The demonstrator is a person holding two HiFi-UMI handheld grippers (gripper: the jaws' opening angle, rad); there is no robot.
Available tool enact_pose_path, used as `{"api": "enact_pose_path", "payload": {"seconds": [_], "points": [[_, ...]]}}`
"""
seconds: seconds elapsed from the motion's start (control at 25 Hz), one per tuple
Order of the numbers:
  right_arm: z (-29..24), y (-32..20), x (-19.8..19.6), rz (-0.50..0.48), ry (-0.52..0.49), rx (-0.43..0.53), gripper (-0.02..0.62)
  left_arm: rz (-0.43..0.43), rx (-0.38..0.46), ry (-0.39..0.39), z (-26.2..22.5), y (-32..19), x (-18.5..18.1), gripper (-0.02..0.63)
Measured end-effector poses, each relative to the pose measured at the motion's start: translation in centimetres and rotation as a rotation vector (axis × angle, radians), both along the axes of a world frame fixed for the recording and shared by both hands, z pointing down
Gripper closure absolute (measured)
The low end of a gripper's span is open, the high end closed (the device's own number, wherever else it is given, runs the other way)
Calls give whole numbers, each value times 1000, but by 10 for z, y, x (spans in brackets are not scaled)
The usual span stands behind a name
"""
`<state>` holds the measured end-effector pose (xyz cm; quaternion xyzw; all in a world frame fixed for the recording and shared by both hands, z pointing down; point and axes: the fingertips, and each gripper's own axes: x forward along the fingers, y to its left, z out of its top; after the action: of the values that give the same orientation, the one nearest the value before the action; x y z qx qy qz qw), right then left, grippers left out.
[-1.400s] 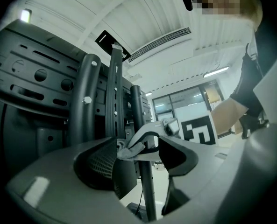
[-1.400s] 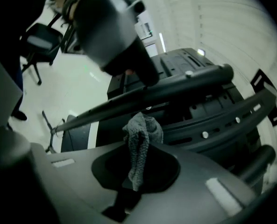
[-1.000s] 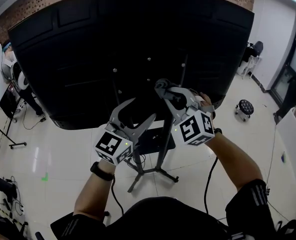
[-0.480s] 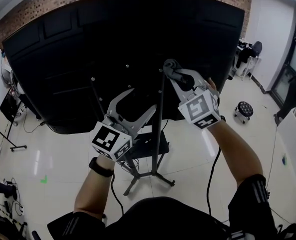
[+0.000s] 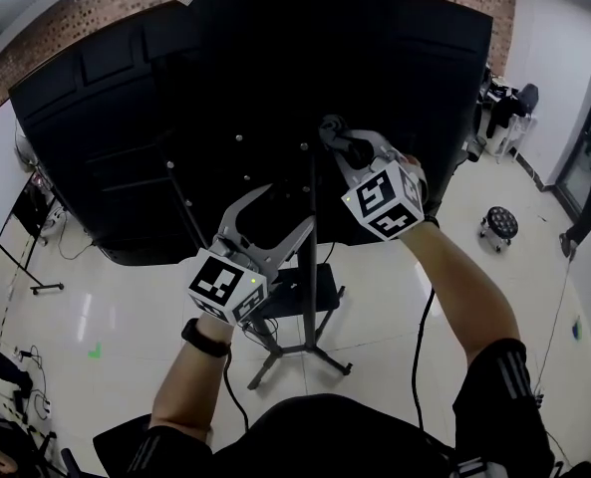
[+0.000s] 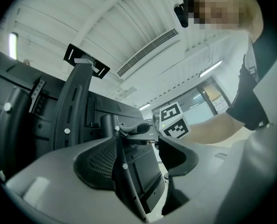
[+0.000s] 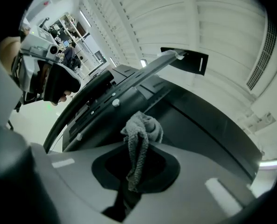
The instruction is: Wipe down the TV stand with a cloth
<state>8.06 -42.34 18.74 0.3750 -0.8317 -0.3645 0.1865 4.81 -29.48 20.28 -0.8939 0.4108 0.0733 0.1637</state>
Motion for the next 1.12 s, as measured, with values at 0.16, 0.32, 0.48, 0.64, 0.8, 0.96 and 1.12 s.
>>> {"api": "enact_pose_path", "payload": {"seconds": [0.16,0.32,0.48,0.64,0.8,0.96,1.12], "points": [[3,-9,23,17,-2,1,573,0,1,1,4,-8,10,302],[3,-18,53,50,-16,-9,574,14,2,1,4,-14,27,302],[3,-28,87,96,-26,-10,574,39,1,-6,5,-19,48,302],[6,-37,118,136,-51,-25,574,68,-10,-13,11,-22,70,302],[11,-45,143,171,-110,-67,574,87,-19,-22,15,-26,83,302],[5,-37,148,157,-166,-67,574,90,-28,-29,20,-27,85,302],[-3,-13,121,65,-202,-58,574,72,-29,-17,22,-24,72,302]]}}
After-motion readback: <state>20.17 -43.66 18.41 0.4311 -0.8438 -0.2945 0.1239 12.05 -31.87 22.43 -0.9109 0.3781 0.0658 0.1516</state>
